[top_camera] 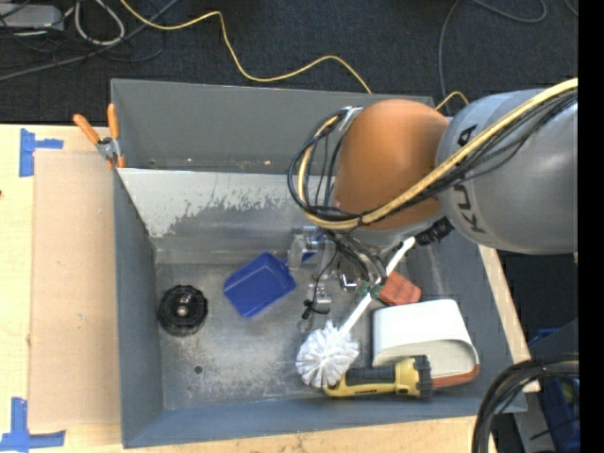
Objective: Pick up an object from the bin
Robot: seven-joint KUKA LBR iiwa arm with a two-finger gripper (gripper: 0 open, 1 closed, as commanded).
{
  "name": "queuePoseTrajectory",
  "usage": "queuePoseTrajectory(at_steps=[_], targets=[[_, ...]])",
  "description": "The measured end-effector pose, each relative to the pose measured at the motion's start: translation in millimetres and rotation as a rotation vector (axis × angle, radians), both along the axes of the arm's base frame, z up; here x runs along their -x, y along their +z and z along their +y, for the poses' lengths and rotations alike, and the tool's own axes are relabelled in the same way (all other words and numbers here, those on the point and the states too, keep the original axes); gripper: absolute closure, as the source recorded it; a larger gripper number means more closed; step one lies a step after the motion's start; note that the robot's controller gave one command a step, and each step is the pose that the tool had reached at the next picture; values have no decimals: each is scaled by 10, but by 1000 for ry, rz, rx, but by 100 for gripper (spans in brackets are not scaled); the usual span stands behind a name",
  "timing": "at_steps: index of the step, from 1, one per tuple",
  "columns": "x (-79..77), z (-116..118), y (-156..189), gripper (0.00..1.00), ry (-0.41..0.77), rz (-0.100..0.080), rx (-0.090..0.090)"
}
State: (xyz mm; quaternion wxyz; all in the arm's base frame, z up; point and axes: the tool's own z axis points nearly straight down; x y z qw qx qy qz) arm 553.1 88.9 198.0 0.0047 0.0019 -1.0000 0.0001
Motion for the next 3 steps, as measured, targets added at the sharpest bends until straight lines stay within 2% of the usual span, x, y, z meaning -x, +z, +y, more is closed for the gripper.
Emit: queuePoseTrajectory(at_steps=[1, 2, 3], targets=[[-15, -6, 47, 0, -3, -7, -1], [-306, 69, -558, 0, 128, -9, -1], [-690, 155, -482, 0, 156, -17, -2]])
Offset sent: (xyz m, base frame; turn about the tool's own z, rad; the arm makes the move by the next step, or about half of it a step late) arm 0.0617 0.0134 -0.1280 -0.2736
